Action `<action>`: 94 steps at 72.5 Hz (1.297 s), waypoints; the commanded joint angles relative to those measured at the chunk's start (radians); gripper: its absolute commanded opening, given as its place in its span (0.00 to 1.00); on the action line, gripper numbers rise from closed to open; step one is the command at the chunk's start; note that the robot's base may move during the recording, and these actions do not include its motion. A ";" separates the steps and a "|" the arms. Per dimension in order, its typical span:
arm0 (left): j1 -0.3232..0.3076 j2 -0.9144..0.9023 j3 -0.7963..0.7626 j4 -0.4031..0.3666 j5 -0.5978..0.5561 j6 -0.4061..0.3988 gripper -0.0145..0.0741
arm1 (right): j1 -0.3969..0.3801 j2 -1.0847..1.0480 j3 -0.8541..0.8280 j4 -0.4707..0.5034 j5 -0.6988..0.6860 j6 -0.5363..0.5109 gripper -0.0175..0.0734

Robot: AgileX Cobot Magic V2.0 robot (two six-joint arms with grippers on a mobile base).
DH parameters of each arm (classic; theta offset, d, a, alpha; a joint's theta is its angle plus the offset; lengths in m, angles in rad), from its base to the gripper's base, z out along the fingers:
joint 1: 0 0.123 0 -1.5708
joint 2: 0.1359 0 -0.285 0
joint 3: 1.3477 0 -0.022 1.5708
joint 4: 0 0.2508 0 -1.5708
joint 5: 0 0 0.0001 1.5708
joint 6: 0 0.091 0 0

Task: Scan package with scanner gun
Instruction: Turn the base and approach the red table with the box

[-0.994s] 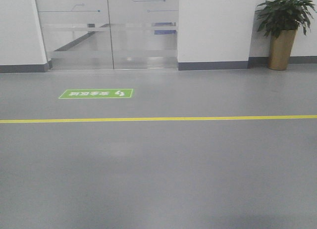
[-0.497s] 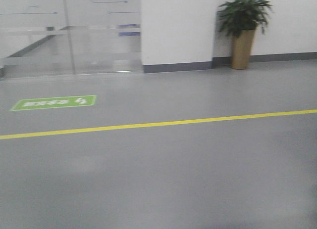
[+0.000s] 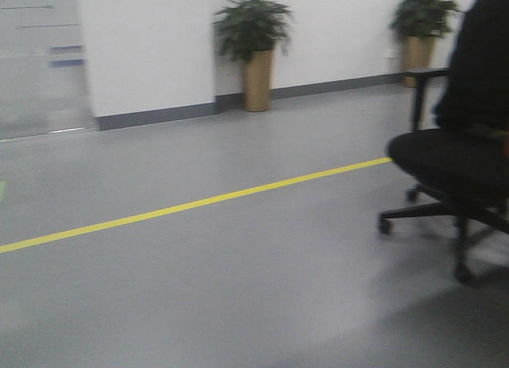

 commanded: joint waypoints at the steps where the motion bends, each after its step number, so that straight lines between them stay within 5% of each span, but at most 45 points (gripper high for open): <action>1: 0.000 -0.004 -0.002 -0.006 -0.018 -0.005 0.04 | -0.005 -0.004 0.000 0.000 -0.020 0.000 0.02; 94: -0.001 -0.004 -0.002 -0.006 -0.018 -0.005 0.04 | -0.005 -0.004 0.000 0.000 -0.020 0.000 0.02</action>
